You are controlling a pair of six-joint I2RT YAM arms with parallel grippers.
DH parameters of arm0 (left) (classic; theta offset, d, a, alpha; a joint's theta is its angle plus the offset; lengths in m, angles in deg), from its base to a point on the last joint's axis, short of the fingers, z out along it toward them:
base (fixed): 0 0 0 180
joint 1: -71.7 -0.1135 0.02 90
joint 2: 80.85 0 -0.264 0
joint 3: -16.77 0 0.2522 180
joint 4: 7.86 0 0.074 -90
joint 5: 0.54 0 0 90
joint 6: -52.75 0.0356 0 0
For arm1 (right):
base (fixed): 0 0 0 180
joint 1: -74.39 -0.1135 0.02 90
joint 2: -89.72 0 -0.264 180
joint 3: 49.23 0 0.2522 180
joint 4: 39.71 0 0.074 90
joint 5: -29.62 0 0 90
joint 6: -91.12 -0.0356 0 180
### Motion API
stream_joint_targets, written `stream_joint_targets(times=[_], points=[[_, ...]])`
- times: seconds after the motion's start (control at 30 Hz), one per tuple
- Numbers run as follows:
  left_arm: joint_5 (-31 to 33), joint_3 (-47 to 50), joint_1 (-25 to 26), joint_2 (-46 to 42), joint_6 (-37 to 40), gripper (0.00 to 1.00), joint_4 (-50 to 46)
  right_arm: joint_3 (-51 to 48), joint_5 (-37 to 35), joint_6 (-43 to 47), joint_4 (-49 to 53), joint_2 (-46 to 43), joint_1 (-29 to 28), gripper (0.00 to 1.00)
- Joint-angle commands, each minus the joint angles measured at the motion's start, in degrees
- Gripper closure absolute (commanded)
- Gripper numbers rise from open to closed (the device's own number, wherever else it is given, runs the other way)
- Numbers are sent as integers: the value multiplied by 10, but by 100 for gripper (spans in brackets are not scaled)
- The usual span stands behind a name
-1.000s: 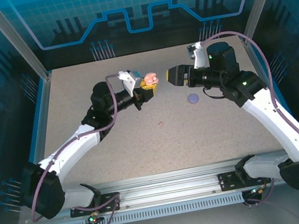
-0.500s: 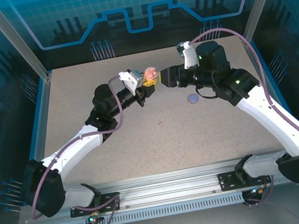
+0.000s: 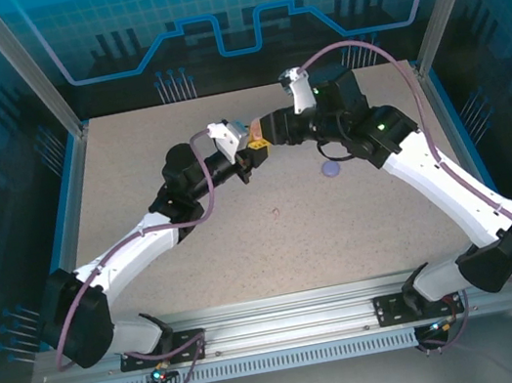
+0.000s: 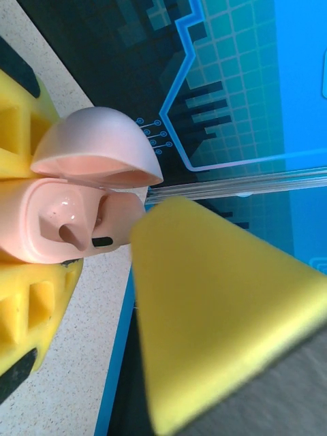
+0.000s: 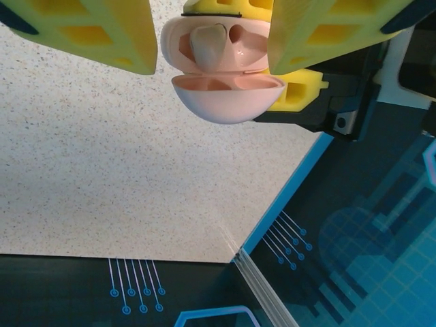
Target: Insert wireless bluetooth earbuds into charging case
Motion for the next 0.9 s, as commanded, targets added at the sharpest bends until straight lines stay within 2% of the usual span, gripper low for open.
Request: stream_joint_targets(times=[0.0, 0.2, 0.5, 0.77, 0.87], points=[[2, -25, 5, 3, 17, 100, 9, 23, -17, 16, 16, 4, -12, 54], [1, -27, 6, 1, 18, 100, 9, 28, -36, 29, 27, 11, -22, 60], [-4, -23, 10, -11, 21, 100, 6, 51, -86, 50, 49, 30, -49, 61], [-1, -17, 11, -23, 23, 100, 3, 76, -140, 70, 73, 46, -82, 70], [0, -16, 10, -27, 23, 100, 4, 74, -145, 69, 75, 43, -83, 77]])
